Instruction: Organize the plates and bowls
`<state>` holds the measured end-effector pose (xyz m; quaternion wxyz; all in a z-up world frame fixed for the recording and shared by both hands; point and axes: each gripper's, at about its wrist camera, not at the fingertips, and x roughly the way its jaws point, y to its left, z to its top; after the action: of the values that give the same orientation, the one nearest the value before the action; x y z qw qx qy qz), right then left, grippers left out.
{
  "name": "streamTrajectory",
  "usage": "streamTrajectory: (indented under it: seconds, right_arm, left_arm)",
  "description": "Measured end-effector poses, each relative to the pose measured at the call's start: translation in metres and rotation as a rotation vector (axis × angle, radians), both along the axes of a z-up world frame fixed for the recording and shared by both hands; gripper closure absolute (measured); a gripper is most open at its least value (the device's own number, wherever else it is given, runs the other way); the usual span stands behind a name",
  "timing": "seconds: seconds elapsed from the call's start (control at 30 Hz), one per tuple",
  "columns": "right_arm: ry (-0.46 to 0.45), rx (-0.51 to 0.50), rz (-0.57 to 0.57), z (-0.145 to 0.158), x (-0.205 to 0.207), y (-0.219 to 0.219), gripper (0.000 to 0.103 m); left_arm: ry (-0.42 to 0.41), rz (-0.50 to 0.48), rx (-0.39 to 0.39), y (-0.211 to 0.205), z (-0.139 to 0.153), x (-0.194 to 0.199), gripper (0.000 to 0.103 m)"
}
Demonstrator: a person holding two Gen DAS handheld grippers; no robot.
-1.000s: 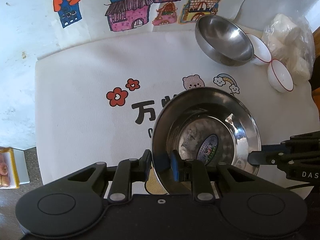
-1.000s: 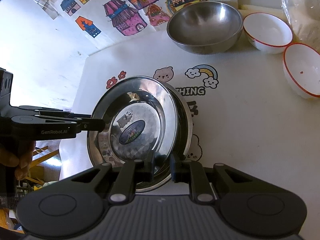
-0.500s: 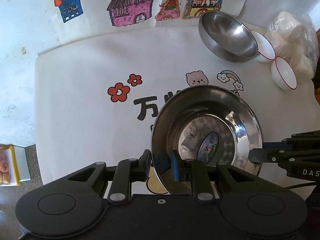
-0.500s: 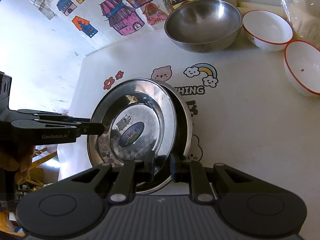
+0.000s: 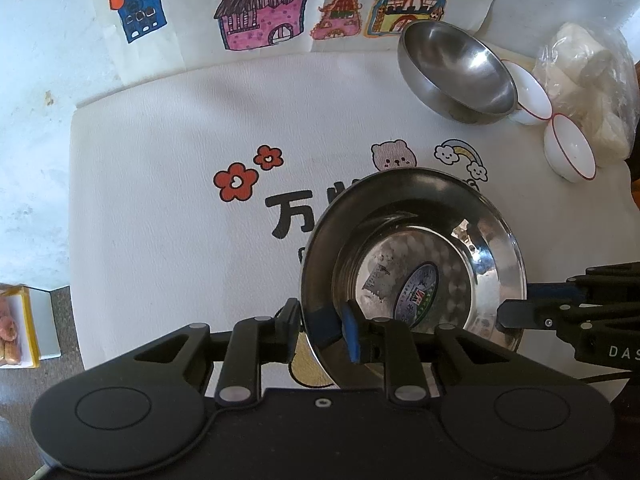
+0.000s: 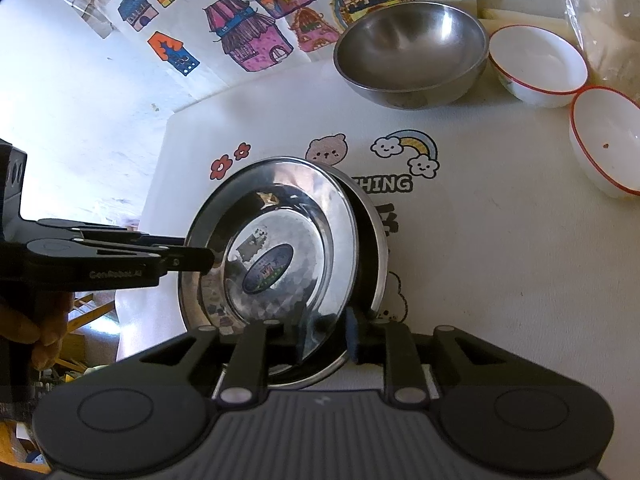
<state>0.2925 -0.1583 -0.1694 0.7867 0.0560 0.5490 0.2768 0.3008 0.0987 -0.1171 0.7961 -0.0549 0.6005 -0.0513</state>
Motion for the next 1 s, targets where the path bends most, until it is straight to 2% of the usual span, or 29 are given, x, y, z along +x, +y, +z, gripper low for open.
streamTrajectory:
  seconds: [0.13,0.3,0.63,0.7,0.83,0.87,1.0]
  right_arm:
    - [-0.002,-0.001,0.002,0.002,0.001,0.001,0.074]
    - [-0.013,0.000,0.012,0.005,0.001,0.004,0.062]
    - [-0.030,0.008,0.009,0.011,0.000,-0.001,0.055]
    - [-0.032,0.009,0.006,0.011,0.000,-0.002,0.053]
    - [-0.041,0.018,-0.009,0.014,-0.001,-0.010,0.047]
    - [-0.044,0.020,-0.015,0.015,-0.002,-0.012,0.045]
    - [-0.052,0.028,-0.042,0.019,-0.002,-0.023,0.029]
  left_arm:
    - [0.002,0.003,0.001,-0.001,-0.001,-0.001,0.075]
    - [0.000,0.013,0.005,-0.004,-0.001,-0.003,0.075]
    - [-0.007,0.036,0.008,-0.005,0.002,-0.009,0.062]
    - [-0.011,0.042,0.013,-0.006,0.003,-0.011,0.058]
    - [-0.033,0.063,0.038,-0.007,0.010,-0.012,0.033]
    - [-0.042,0.070,0.051,-0.008,0.013,-0.012,0.026]
    - [-0.064,0.093,0.101,-0.011,0.020,-0.008,0.011]
